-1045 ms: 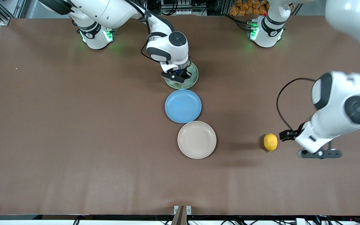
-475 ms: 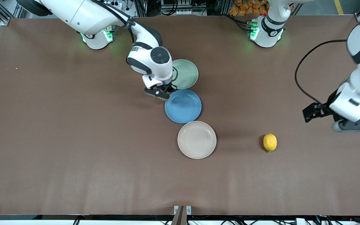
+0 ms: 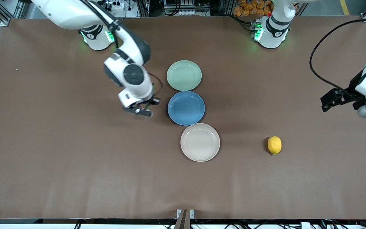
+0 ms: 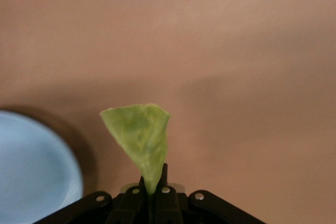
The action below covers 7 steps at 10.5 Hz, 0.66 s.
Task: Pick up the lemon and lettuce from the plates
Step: 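Carry the lettuce leaf away from the plates with the right gripper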
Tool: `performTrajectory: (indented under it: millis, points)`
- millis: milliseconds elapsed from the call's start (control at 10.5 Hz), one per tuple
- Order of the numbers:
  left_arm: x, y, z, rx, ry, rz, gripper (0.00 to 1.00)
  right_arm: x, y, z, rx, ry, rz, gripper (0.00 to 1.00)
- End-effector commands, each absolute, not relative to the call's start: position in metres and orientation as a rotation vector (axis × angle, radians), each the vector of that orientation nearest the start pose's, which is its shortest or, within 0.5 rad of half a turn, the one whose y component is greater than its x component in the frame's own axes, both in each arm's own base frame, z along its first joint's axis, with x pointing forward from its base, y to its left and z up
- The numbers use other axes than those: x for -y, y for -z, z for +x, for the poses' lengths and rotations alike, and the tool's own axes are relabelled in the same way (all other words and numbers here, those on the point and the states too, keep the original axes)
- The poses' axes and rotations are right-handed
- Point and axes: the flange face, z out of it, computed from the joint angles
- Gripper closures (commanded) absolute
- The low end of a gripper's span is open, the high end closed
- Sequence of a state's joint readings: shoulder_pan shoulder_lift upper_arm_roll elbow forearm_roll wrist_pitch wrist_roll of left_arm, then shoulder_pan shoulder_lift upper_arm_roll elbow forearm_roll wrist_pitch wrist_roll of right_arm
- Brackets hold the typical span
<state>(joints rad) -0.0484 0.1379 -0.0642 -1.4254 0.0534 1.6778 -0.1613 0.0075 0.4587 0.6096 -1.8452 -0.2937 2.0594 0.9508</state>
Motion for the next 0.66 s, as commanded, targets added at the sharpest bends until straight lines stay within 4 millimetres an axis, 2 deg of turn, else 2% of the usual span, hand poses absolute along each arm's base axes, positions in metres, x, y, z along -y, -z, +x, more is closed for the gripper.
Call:
performTrajectory:
  millis: [0,285,475,570]
  points:
    - [0.058,-0.625,0.591,0.080,0.127,-3.137,0.00,-0.272,-0.316,0.553,-0.248,-0.193,-3.223,1.00]
    - [0.056,-0.626,0.585,0.072,0.080,-3.131,0.00,-0.189,-0.312,0.584,-0.165,-0.241,-3.224,1.00]
    - [0.054,-0.630,0.582,0.077,0.087,-3.130,0.00,-0.131,-0.303,0.594,-0.077,-0.317,-3.252,1.00]
    - [0.051,-0.630,0.582,0.087,0.087,-3.130,0.00,-0.114,-0.301,0.596,-0.064,-0.341,-3.259,1.00]
